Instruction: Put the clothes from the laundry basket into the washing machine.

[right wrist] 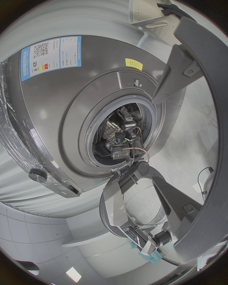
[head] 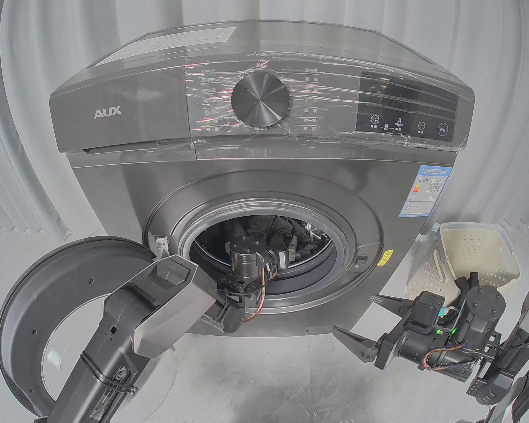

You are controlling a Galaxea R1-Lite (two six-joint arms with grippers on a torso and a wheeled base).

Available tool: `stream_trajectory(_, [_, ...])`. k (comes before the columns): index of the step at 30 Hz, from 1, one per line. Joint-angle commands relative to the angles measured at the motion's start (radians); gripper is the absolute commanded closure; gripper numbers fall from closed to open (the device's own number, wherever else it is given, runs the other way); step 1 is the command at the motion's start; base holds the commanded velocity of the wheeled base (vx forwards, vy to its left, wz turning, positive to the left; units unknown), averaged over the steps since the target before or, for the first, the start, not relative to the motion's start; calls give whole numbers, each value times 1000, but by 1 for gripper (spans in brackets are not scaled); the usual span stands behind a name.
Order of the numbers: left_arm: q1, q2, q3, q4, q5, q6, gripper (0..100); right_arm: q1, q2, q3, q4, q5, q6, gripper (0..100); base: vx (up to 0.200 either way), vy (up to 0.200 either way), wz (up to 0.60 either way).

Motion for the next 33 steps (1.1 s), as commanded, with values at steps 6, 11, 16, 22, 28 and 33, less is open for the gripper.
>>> stream_trajectory(6, [-98,-209,316,-74,0,3,0,-1,-3,0,-1,1,0,0,0,0,0])
stream_trajectory(11, [-146,-314,510,-148,0,4,0,-1,-3,1,1,1,0,0,0,0,0])
stream_trajectory(16, [-177,-424,697,-218,0,9,0,-1,-4,6,-1,1,0,0,0,0,0])
stream_trajectory(22, [-195,-597,867,-292,0,6,0,-6,-14,0,-1,-5,0,0,0,0,0])
stream_trajectory(28, [-235,-818,1049,-295,0,-3,0,-17,-78,9,-1,-13,-2,0,0,0,0])
stream_trajectory(33, [-272,-1038,1237,-287,8,4,0,-20,-139,20,1,-51,17,0,0,0,0])
